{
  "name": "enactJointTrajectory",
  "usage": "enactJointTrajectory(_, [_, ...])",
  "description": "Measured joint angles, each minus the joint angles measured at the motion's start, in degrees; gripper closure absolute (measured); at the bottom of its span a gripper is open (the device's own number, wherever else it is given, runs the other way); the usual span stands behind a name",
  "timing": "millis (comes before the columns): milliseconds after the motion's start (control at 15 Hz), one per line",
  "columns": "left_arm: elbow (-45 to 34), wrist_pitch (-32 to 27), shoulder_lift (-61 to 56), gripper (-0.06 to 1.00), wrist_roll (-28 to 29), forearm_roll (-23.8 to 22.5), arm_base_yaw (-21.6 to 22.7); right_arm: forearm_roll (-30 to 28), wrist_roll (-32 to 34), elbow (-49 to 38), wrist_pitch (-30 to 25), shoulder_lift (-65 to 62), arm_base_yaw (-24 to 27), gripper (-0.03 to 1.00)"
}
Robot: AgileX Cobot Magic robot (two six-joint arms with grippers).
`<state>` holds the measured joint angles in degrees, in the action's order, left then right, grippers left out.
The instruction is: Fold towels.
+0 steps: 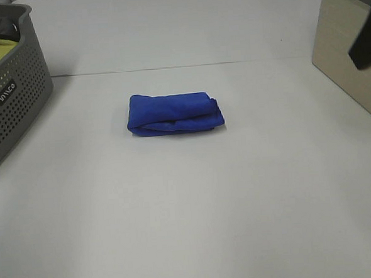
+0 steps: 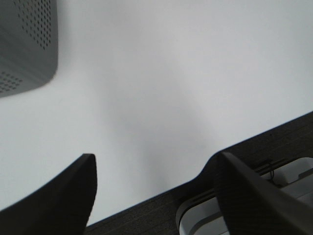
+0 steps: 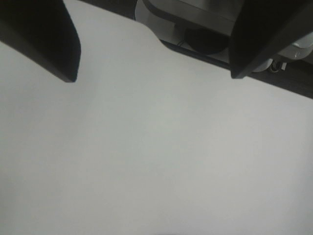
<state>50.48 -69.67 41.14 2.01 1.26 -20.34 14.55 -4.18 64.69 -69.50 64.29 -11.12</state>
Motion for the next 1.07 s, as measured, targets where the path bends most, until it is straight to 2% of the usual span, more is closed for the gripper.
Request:
enactJointTrajectory(200, [-11.46, -0.23, -19.71, 0.29, -1.49, 3.21, 0.00, -0.17, -0.17, -14.27, -0.34, -14.50, 0.00, 0.19])
enactJointTrajectory(400, [-16.67, -0.40, -36.38, 0.29, -9.97, 7.45, 0.00, -2.12, -2.46, -26.01, -0.29, -32.09, 0.00, 0.19])
enactJointTrajectory(600, [-18.96, 0.69, -40.22, 0.29, -15.99, 8.14, 0.00, -4.81, -3.44, -31.34, 2.29, -46.07, 0.00, 0.19])
enactJointTrajectory(800, [-20.74, 6.30, -40.22, 0.29, -19.14, 8.37, 0.00, -5.73, -4.01, -34.95, 6.82, -55.29, 0.00, 0.19])
enactJointTrajectory(1067, [-21.43, 8.25, -40.22, 0.29, -20.45, 8.82, 0.00, -5.84, -4.24, -35.35, 7.73, -57.70, -0.06, 0.19])
